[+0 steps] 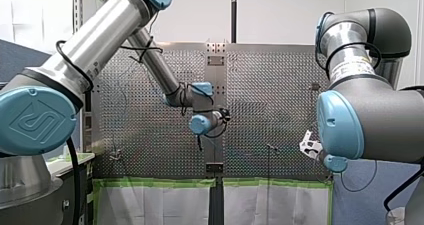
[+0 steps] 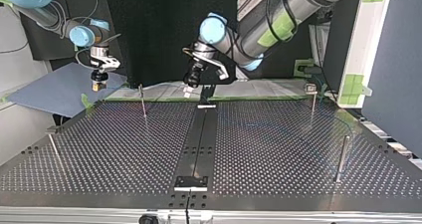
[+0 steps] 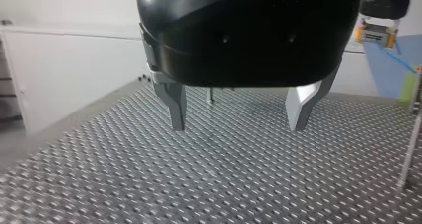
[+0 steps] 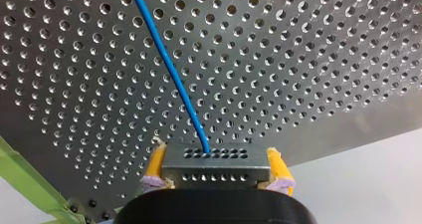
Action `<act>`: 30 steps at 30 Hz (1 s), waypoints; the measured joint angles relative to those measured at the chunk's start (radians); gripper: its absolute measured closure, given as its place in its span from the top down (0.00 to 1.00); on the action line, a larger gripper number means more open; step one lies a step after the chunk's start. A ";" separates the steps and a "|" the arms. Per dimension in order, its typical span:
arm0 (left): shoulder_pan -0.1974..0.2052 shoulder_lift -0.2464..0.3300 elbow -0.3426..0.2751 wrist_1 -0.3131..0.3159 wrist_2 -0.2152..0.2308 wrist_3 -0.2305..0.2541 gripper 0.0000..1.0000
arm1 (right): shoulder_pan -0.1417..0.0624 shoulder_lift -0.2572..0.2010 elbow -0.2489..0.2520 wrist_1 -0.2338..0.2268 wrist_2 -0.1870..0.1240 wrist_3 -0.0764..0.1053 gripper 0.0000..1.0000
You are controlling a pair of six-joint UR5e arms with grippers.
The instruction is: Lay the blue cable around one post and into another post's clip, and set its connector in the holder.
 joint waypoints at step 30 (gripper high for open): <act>0.025 0.245 -0.245 0.023 -0.017 0.019 1.00 | 0.015 0.000 0.000 0.003 0.000 0.000 0.27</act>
